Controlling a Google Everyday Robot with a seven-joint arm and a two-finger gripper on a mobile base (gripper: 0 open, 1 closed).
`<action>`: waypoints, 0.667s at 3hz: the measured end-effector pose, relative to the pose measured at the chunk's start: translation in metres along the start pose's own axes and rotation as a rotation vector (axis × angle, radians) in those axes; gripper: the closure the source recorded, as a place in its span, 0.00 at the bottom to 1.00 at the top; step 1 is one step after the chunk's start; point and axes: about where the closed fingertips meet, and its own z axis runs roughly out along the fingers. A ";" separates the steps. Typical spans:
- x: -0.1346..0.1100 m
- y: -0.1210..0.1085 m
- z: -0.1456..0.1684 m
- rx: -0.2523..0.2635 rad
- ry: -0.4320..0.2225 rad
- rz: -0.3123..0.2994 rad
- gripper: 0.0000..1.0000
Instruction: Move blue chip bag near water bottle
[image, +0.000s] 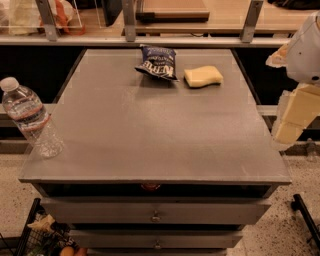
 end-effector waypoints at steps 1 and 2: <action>-0.002 -0.007 0.000 0.008 -0.013 -0.002 0.00; -0.018 -0.046 0.017 0.012 -0.047 0.023 0.00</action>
Offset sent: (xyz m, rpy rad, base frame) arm 0.1218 0.0181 -0.0078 0.1141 -0.0189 -0.0274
